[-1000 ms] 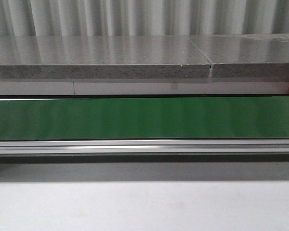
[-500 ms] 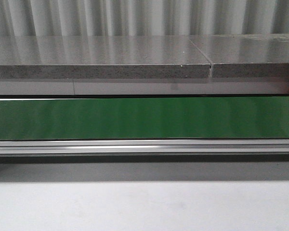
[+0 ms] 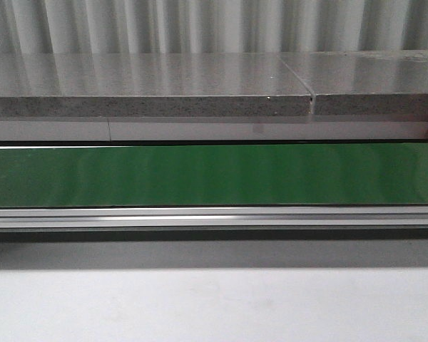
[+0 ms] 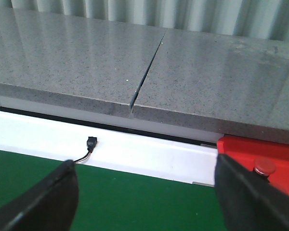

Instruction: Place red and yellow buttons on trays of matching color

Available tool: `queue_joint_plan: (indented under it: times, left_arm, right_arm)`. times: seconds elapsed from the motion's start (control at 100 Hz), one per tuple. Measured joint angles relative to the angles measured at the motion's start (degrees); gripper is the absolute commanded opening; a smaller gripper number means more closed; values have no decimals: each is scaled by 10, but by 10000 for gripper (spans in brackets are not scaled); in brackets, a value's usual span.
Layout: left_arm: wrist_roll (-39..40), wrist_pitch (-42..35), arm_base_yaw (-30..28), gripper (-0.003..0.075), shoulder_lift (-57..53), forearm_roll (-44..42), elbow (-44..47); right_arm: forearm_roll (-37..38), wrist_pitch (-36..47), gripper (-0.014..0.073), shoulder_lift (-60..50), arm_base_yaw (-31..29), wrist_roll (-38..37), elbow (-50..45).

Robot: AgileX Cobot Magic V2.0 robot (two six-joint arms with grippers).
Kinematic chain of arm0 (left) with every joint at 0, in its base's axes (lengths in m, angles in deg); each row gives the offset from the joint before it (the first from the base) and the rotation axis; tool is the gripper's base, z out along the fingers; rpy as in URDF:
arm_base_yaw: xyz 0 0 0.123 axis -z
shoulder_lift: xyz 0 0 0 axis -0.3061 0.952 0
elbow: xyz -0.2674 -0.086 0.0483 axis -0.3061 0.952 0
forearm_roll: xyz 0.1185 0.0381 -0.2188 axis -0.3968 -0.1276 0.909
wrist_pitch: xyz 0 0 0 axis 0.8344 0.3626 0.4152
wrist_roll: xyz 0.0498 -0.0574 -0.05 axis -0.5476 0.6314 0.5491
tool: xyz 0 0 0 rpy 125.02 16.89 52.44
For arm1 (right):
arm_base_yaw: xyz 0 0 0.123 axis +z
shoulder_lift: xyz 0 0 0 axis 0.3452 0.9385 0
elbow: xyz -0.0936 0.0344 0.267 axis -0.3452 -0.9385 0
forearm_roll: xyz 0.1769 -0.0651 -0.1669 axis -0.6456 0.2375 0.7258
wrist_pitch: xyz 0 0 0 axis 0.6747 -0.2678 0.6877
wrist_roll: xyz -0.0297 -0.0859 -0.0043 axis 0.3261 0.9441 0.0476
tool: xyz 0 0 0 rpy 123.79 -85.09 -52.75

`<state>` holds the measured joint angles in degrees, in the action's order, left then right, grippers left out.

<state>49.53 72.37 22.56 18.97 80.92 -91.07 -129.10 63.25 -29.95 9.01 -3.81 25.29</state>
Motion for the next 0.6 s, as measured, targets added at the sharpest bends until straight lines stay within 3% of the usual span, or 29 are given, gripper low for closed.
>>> queue_joint_plan:
  times: [0.22, 0.6]
  left_arm:
    - [0, 0, 0, -21, 0, 0, 0]
    - [0, 0, 0, -21, 0, 0, 0]
  right_arm:
    - [-3, 0, -76, -32, 0, 0, -20]
    - [-4, -15, -69, -32, 0, 1, -22]
